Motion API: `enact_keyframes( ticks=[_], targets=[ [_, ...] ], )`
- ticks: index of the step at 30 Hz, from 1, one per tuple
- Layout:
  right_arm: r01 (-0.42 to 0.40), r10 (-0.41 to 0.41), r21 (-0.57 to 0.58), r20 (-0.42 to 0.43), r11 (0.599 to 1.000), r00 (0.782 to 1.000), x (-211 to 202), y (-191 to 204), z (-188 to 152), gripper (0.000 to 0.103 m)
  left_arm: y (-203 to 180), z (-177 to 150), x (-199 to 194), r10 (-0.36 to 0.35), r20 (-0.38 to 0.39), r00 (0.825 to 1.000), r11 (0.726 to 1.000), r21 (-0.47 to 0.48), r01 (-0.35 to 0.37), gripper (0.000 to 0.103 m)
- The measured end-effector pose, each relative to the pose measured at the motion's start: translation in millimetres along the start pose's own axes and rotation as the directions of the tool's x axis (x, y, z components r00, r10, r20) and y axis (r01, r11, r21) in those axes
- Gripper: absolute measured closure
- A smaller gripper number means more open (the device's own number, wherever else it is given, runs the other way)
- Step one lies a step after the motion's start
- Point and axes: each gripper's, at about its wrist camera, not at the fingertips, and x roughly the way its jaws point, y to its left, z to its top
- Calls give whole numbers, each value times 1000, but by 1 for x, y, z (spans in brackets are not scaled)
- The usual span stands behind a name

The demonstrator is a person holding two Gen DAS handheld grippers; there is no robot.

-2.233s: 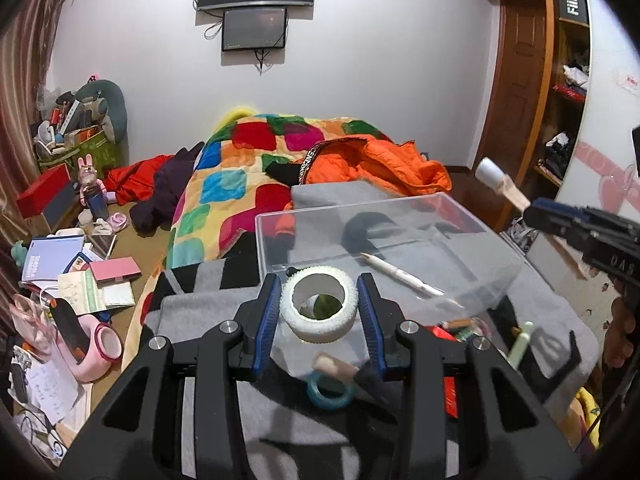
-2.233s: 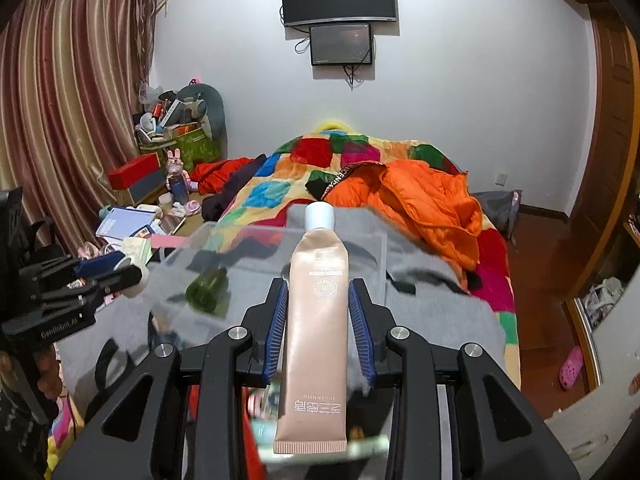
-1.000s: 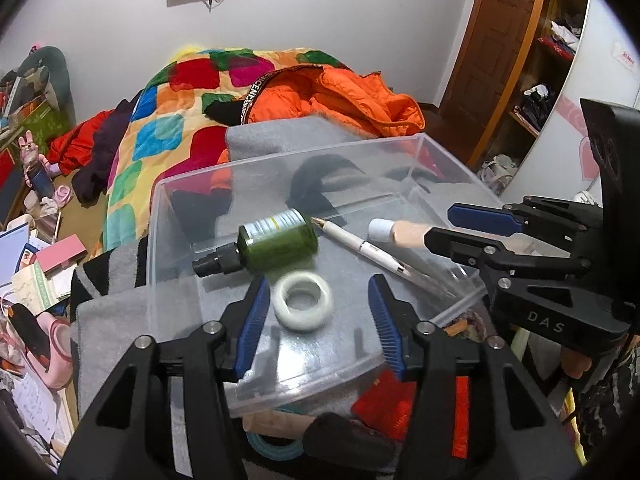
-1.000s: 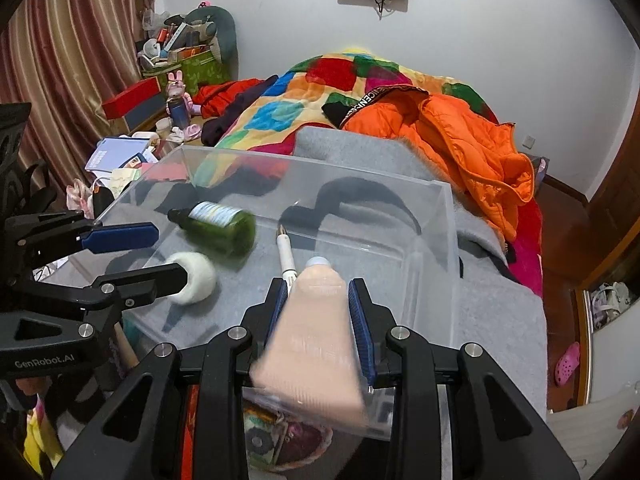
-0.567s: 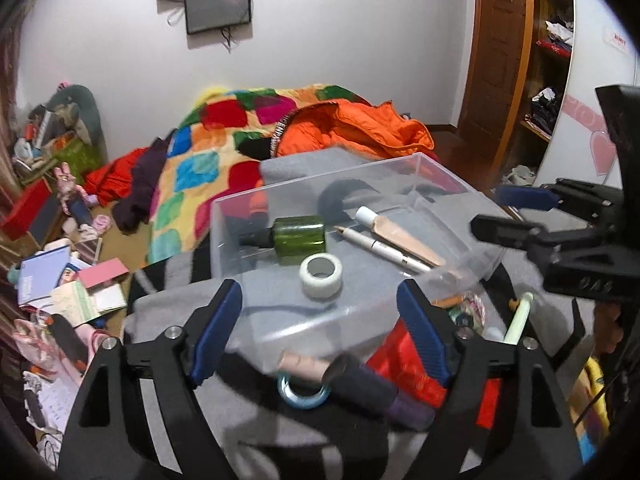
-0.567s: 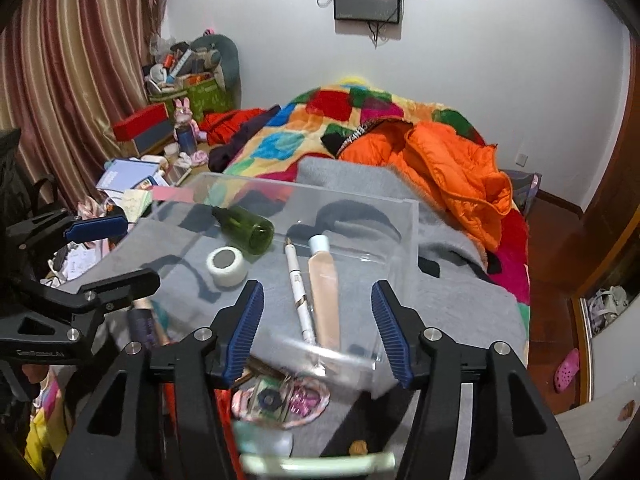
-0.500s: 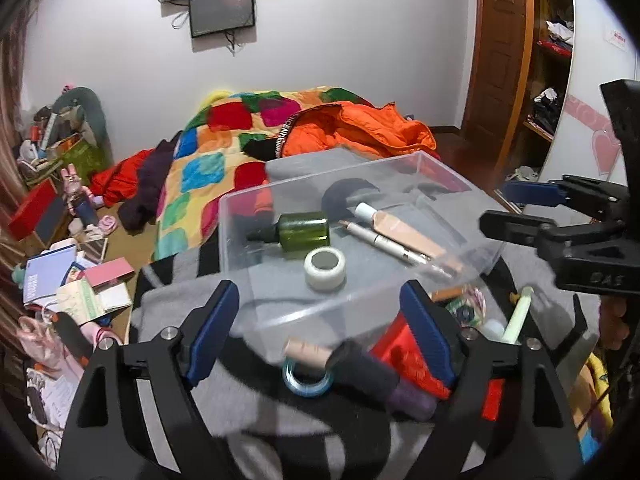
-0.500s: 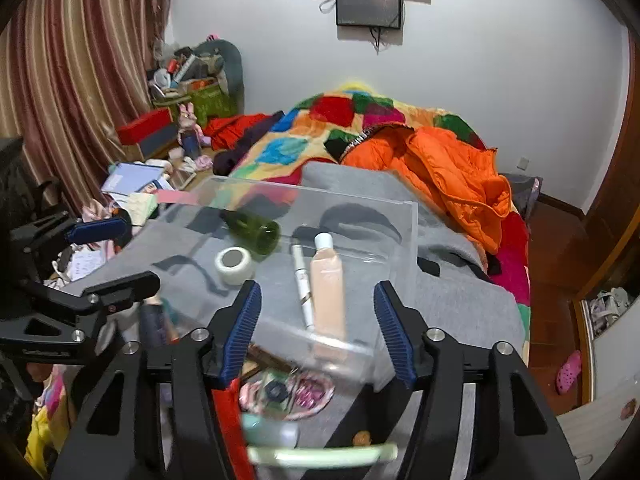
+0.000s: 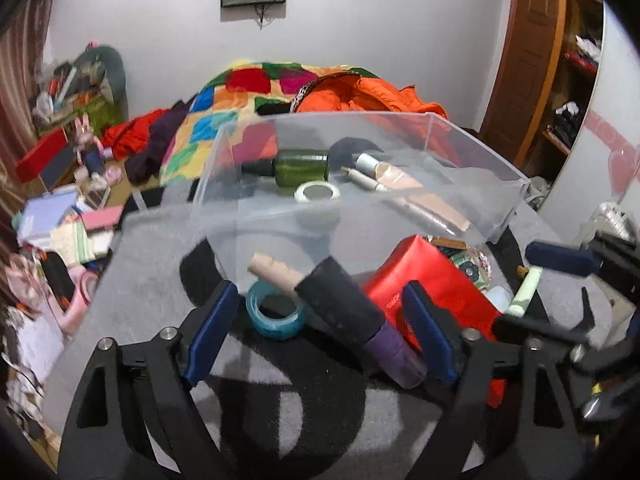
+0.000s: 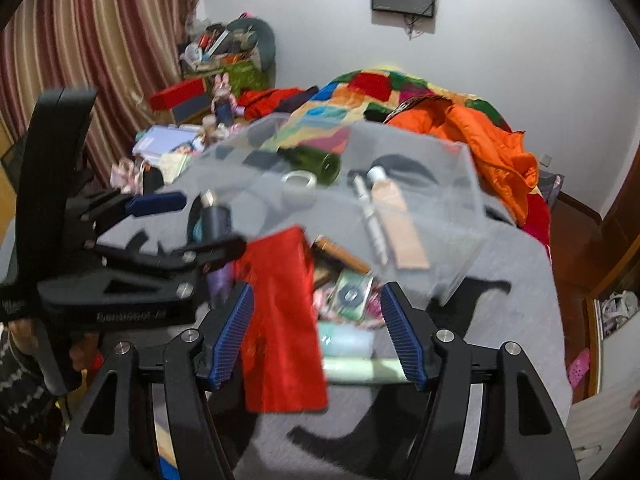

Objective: Organize objects
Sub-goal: 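Grasp the red pouch with the right tool while the left tool grasps the purple spray bottle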

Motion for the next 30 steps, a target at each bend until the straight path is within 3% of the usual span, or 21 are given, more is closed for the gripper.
enact_keyframes(
  ticks=[2, 4, 8, 16, 19, 30],
  targets=[
    [-5, 5, -15, -17, 1000, 1000, 5, 6, -5, 41, 9, -4, 2, -49, -21, 999, 998, -41, 49, 46],
    [-17, 16, -25, -41, 1000, 999, 13, 11, -7, 41, 18, -9, 3, -74, -37, 997, 995, -76, 71, 54],
    [-24, 21, -46, -64, 999, 998, 25, 19, -9, 41, 33, -18, -7, -105, -23, 994, 988, -119, 102, 54],
    [7, -12, -62, -82, 998, 997, 46, 26, -10, 41, 38, -32, -33, -108, 7, 994, 987, -116, 108, 55],
    [5, -9, -49, -79, 999, 997, 45, 26, -10, 51, 34, -31, -41, -106, 28, 994, 989, -101, 108, 62],
    [-2, 2, -23, -4, 1000, 1000, 17, 26, -7, 53, 29, -23, -56, -138, 66, 988, 987, -80, 143, 71]
  ],
)
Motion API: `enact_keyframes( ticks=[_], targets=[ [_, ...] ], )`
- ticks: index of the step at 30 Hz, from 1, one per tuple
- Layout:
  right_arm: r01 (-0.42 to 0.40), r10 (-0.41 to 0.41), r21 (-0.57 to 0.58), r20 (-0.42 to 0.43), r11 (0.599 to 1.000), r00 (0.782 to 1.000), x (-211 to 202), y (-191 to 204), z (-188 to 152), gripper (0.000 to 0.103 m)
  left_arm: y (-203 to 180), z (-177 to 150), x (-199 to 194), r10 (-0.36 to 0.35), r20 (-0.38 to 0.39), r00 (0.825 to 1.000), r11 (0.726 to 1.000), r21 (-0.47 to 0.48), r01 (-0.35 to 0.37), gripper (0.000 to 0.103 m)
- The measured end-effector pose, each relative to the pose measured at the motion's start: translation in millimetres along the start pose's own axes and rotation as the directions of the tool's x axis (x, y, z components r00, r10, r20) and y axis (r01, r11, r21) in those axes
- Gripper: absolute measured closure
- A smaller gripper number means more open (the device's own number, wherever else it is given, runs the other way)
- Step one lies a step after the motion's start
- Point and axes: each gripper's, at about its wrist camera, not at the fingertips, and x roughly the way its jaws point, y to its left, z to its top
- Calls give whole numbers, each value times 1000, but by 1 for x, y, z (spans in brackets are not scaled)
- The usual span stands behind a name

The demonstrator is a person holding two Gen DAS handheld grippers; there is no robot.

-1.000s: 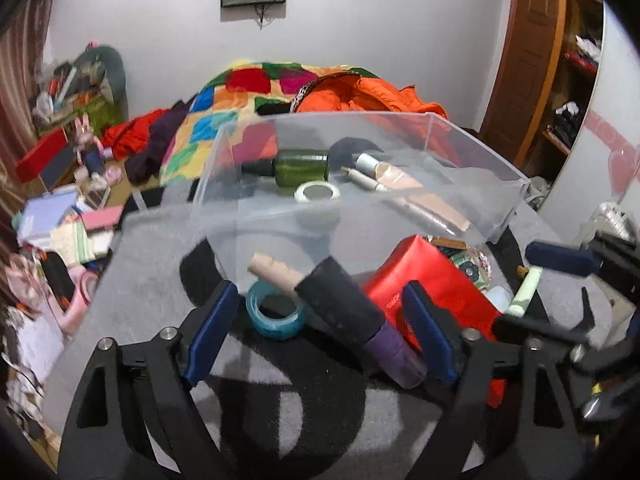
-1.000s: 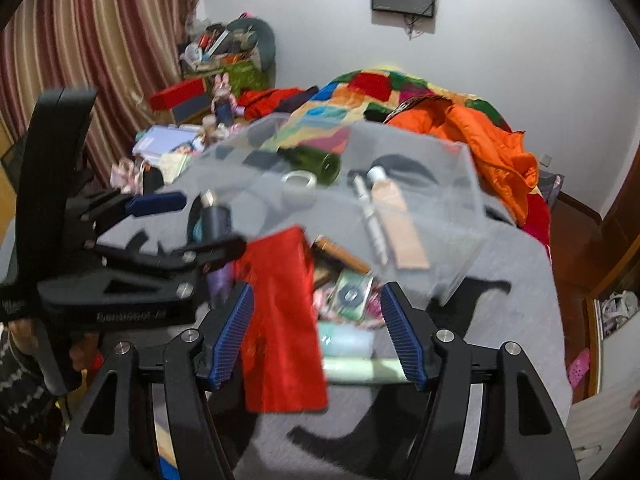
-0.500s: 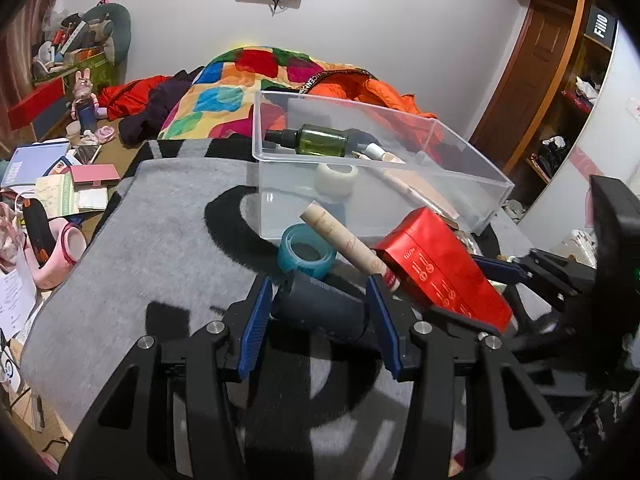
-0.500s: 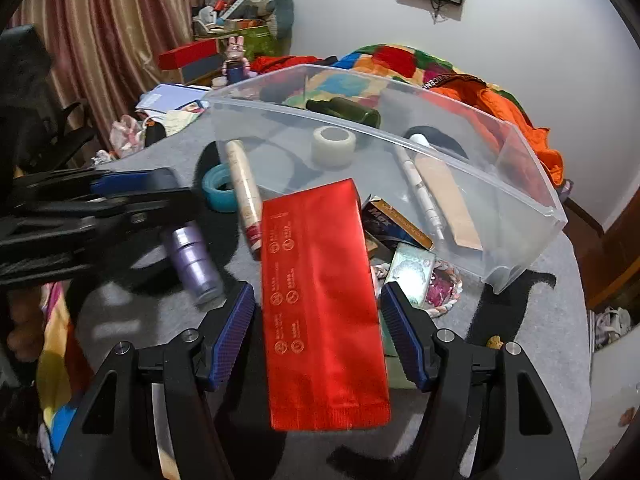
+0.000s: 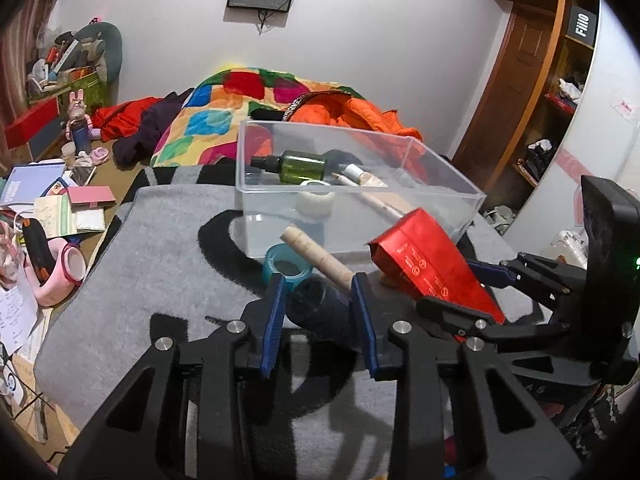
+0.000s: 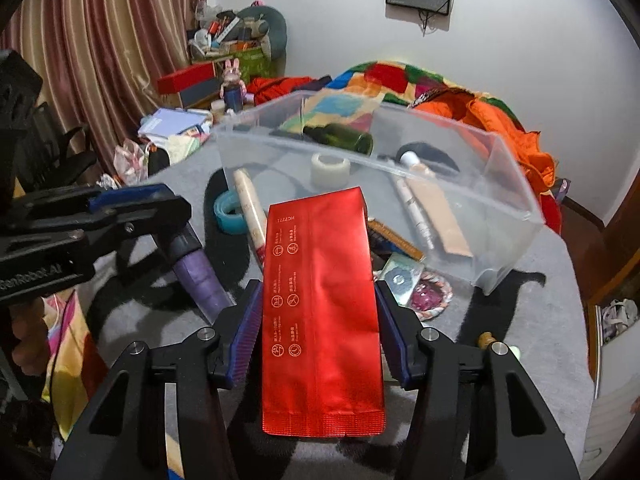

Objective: Organize objects
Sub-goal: 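Grasp the red pouch with the right tool while the left tool grasps the purple spray bottle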

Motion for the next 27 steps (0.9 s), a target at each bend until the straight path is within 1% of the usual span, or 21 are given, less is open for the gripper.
enact_keyframes(
  ticks=[6, 8, 10, 14, 16, 18, 20, 21, 22, 24, 26, 27],
  targets=[
    [6, -6, 10, 66, 1000, 998, -22, -3, 8, 53, -21, 2, 0, -51, -11, 999, 997, 49, 51, 72],
    [18, -19, 18, 82, 1000, 996, -29, -8, 8, 53, -29, 1, 2, -56, -17, 998, 996, 73, 57, 72],
    [26, -29, 32, 91, 999, 995, -33, -12, 8, 53, -36, 0, 6, -43, -24, 999, 994, 97, 45, 71],
    [31, -38, 76, 100, 997, 994, -40, -25, 8, 53, -34, -6, 15, -50, -85, 995, 994, 94, 58, 63],
    [34, -45, 98, 108, 995, 993, -44, -33, 7, 53, -29, -11, 17, -54, -116, 992, 994, 86, 64, 62],
    [36, -49, 112, 115, 993, 992, -47, -39, 7, 53, -24, -19, 19, -37, -152, 988, 994, 96, 53, 62],
    [38, -54, 128, 127, 991, 990, -51, -45, 8, 53, -21, -23, 17, -35, -158, 987, 994, 101, 52, 56],
    [37, -55, 133, 131, 990, 990, -52, -48, 9, 53, -20, -23, 16, -32, -162, 986, 993, 107, 50, 56],
    [38, -57, 140, 138, 989, 989, -53, -51, 10, 53, -20, -22, 16, -27, -159, 987, 992, 119, 46, 55],
    [40, -63, 148, 147, 988, 987, -54, -53, 13, 53, -24, -20, 17, -16, -152, 988, 987, 158, 40, 50],
    [37, -62, 155, 159, 987, 985, -55, -57, 19, 53, -27, -19, 21, -32, -152, 988, 978, 199, 62, 35],
    [35, -61, 156, 166, 987, 984, -55, -59, 22, 53, -28, -20, 26, -48, -163, 985, 970, 226, 85, 33]
  ],
)
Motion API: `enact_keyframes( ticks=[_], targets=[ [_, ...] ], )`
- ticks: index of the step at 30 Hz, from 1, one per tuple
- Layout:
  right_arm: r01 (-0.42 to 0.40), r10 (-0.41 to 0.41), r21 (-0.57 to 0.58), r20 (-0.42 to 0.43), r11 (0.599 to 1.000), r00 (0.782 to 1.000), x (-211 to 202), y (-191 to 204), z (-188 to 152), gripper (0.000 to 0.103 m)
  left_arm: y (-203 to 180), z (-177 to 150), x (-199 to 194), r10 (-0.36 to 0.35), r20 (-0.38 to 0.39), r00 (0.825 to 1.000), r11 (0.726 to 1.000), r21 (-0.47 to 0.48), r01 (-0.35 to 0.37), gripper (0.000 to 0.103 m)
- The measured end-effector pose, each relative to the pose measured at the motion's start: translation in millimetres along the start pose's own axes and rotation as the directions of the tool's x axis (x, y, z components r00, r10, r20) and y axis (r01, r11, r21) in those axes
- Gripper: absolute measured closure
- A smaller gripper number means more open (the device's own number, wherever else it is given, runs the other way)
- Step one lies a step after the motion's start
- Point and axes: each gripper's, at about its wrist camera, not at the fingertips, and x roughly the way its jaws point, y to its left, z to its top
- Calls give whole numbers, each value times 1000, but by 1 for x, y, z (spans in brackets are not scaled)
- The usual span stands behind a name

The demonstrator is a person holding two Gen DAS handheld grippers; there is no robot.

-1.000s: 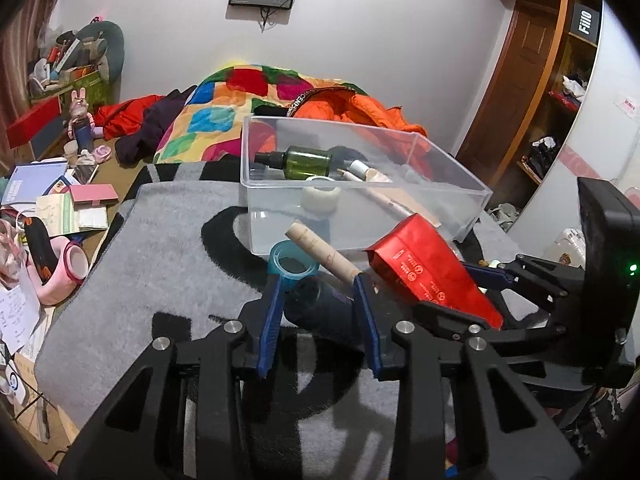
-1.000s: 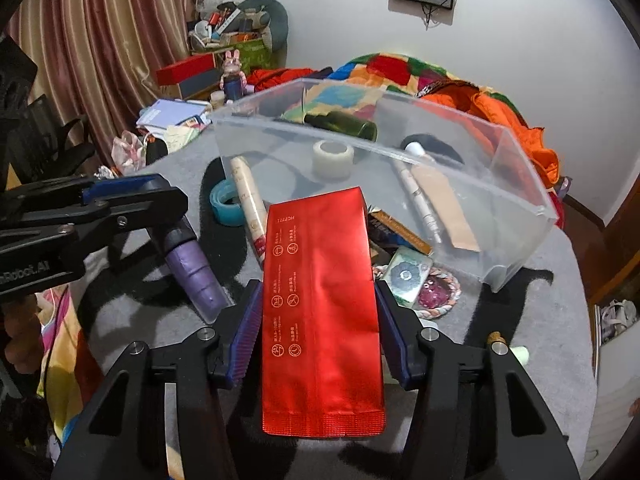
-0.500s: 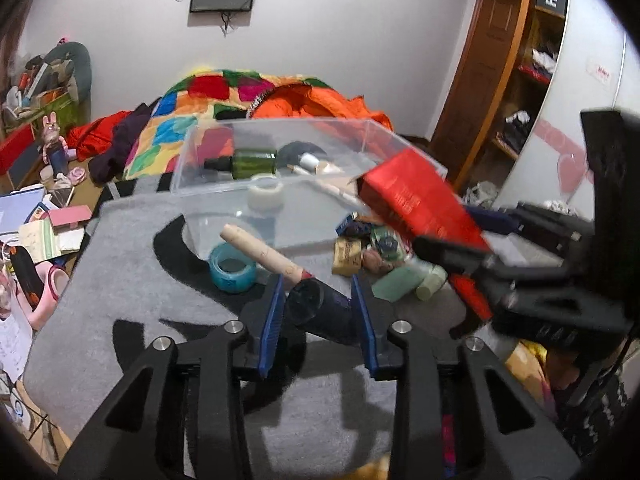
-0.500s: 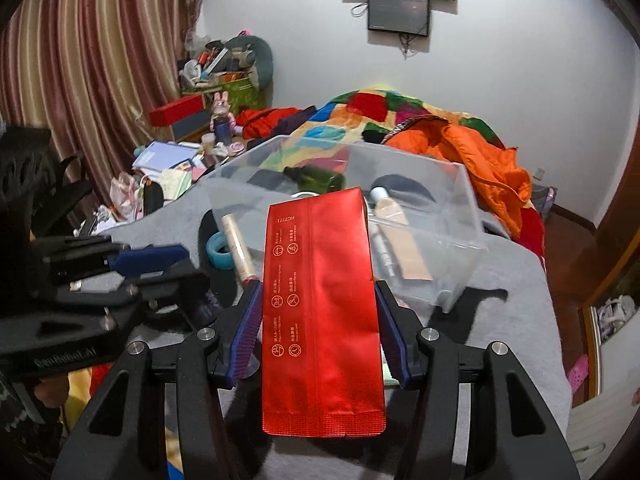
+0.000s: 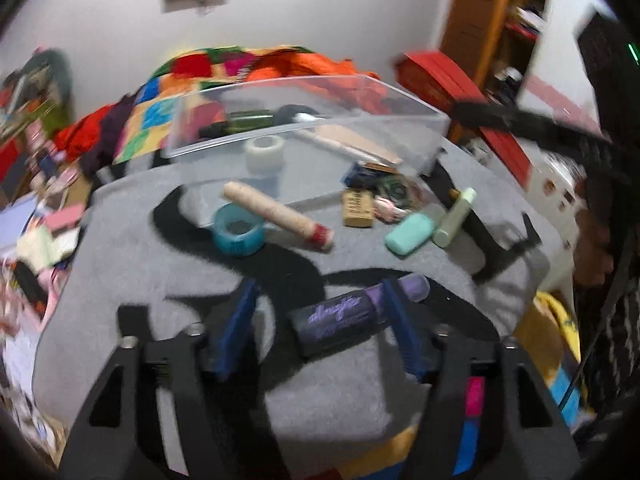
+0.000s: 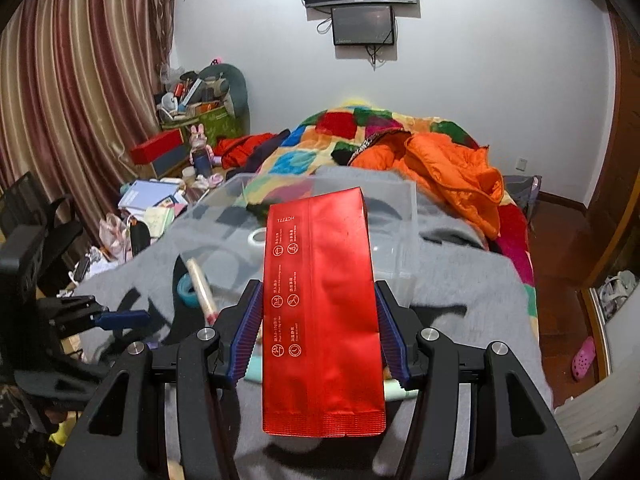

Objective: Organize objects
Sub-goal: 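Grasp the red pouch with the right tool while the left tool grasps the purple spray bottle, then drop the red pouch into the box with the right tool while the left tool drops the purple bottle in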

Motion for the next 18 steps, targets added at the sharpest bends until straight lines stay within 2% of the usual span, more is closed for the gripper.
enact_keyframes(
  ticks=[2, 6, 8, 9, 12, 13, 18],
  targets=[
    [-5, 5, 3, 7, 1000, 1000, 3, -2, 7, 53, -1, 2, 9, -29, -13, 999, 999, 30, 30, 30],
    [-11, 11, 11, 4, 1000, 1000, 13, -6, 18, 53, 7, 4, 20, -137, -41, 990, 991, 3, 137, 31],
    [-10, 10, 16, -1, 1000, 1000, 21, -8, 25, 53, 8, 0, 22, -188, -40, 981, 982, -10, 188, 42],
    [-11, 11, 19, -2, 1000, 1000, 24, -11, 28, 53, 7, -2, 21, -197, -35, 980, 980, -11, 197, 44],
    [-9, 10, 25, -8, 1000, 1000, 36, -14, 41, 53, 3, -8, 17, -182, -21, 983, 983, -2, 182, 56],
    [-10, 10, 25, -13, 1000, 1000, 40, -16, 46, 53, 2, -9, 16, -181, -25, 983, 984, -4, 181, 76],
    [4, -3, 8, -36, 1000, 999, 62, -16, 63, 53, 5, -14, 10, -133, -13, 991, 990, -37, 133, 78]
  ],
)
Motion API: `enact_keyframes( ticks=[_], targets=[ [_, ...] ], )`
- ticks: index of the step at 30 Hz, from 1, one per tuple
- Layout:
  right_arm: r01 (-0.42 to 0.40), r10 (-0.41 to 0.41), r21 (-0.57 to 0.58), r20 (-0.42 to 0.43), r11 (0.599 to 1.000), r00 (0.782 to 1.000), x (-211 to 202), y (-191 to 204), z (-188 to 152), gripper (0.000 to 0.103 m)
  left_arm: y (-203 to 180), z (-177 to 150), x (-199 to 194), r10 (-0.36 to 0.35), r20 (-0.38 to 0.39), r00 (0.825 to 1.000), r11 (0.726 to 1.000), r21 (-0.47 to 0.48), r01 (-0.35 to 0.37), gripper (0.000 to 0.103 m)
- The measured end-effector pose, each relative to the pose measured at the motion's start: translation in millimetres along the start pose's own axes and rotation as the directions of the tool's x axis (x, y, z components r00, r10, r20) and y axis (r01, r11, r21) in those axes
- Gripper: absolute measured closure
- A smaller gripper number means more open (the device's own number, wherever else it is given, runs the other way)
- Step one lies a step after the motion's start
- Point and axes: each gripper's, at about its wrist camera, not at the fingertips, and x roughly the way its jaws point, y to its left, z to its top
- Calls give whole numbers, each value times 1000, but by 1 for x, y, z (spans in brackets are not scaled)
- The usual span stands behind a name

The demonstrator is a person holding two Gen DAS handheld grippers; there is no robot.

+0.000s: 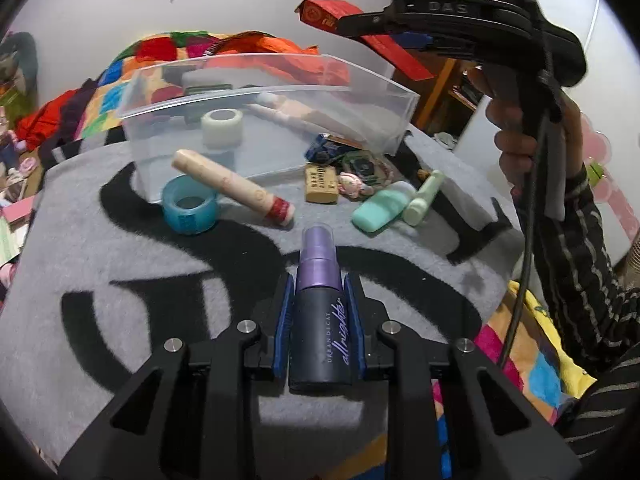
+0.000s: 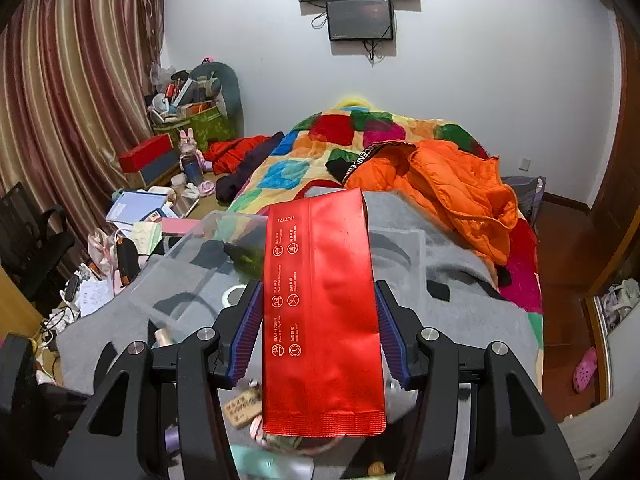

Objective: Organize objects
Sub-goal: 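Drop the red pouch into the box with the right tool while the left tool drops the purple bottle in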

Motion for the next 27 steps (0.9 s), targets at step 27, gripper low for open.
enact_keyframes(
  ticks=[27],
  targets=[
    [65, -77, -75, -172, 995, 982, 81, 9, -6, 53, 54, 129, 2, 206, 115, 972, 978, -47, -202, 78]
  ],
)
